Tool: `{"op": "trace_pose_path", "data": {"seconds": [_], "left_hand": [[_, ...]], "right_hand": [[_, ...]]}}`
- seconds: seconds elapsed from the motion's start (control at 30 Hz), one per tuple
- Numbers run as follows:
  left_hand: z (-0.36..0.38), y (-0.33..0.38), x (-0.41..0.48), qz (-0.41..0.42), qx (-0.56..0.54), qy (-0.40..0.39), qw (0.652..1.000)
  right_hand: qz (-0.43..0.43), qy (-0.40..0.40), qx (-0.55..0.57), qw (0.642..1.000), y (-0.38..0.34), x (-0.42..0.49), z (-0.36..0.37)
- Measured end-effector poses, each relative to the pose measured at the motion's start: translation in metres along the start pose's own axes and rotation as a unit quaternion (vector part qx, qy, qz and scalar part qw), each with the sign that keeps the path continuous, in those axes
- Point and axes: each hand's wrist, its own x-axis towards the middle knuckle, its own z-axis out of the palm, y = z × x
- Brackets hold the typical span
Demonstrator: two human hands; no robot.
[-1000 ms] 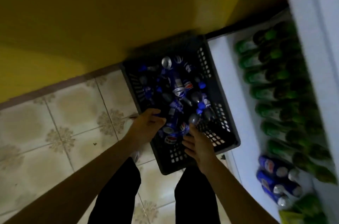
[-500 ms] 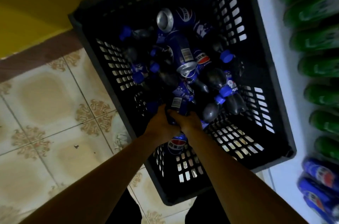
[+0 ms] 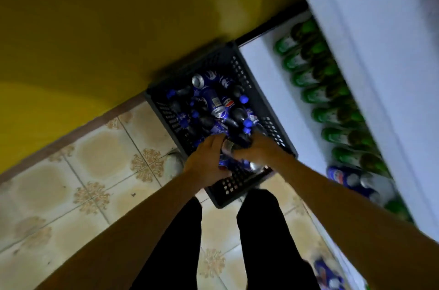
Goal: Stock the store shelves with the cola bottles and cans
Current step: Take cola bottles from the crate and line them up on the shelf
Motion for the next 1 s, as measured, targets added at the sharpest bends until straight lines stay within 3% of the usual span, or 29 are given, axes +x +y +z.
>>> {"op": "trace_pose_path", "data": {"seconds": [0.13,0.23,0.4,0.53,0.67,0.8,0.9,1.0], "left_hand": [[-0.048,0.066,-0.067,0.089,0.029,0.017,0.995],[-0.064,0.107,-0.112,0.18,0.039,0.043,0.982],[-0.061,0.161,-0.172,0.332,0.132,0.083,0.93],[-0.025,0.193,-0.215,0.453,0.143,0.114,0.873],[0.028,0.232,-0.255,0.405,0.066,0.051,0.911],[0.092,0.277,-0.282,0.386,-0.025,-0.014,0.922],[0.142,0.316,-0.309,0.359,-0.094,-0.069,0.926],[0.19,0.35,-0.341,0.316,-0.211,-0.127,0.916]], "right_hand": [[-0.055,0.08,-0.22,0.971,-0.033,-0.133,-0.048],[-0.06,0.119,-0.301,0.944,-0.045,-0.219,-0.064],[-0.035,0.09,-0.267,0.959,-0.04,-0.329,-0.088],[0.011,0.018,-0.126,0.992,-0.001,-0.395,-0.106],[0.013,0.036,-0.025,0.999,0.069,-0.451,-0.106],[-0.02,0.136,0.04,0.99,0.157,-0.512,-0.097],[-0.07,0.24,0.094,0.964,0.228,-0.563,-0.085],[-0.155,0.326,0.185,0.914,0.304,-0.608,-0.068]]}}
